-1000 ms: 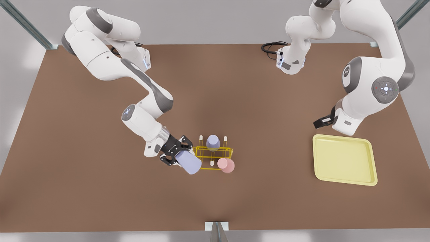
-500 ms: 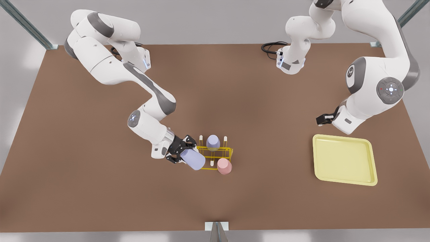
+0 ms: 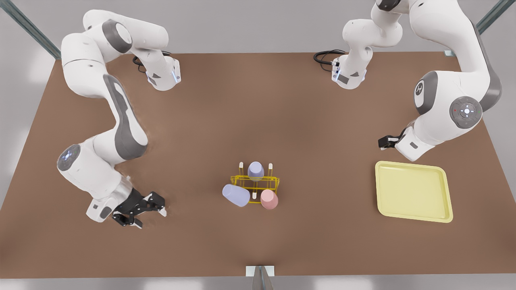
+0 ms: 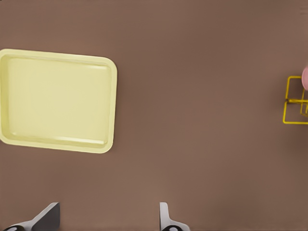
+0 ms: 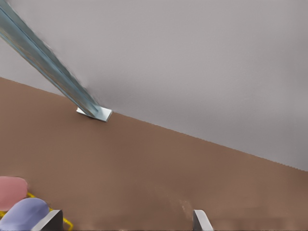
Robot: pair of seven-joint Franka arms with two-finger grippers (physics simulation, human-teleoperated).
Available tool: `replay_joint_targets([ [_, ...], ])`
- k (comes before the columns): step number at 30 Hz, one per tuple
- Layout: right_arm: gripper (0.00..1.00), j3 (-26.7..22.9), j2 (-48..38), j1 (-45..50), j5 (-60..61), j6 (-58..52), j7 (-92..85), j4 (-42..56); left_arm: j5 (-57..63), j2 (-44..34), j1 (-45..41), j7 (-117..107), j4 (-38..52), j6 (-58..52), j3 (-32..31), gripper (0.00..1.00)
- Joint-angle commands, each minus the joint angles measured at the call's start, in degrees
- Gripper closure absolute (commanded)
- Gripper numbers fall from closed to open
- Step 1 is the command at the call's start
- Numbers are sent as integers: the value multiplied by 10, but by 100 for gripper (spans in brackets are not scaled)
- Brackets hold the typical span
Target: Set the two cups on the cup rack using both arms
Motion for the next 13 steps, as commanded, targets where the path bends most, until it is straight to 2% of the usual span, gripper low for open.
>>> replay_joint_targets([
  [1,0,-81,-17,-9,-110,-329,12,11,1,-1,0,46,1,0,0,0],
  [2,0,-110,-44,-19,-109,-351,2,11,0,-1,-1,46,1,-1,-1,0],
  [4,0,-116,-91,-52,-88,-407,-13,10,1,-1,-1,47,1,-29,-1,0],
  [5,0,-116,-125,-78,-37,-423,-39,-3,0,-1,-3,47,1,-45,-3,0],
  [10,0,-112,-210,-86,-12,-396,-29,-97,-19,-1,-3,46,1,-57,-3,0],
  [13,0,-112,-226,-86,0,-387,-28,-112,-19,-1,-3,46,1,-58,-3,0],
])
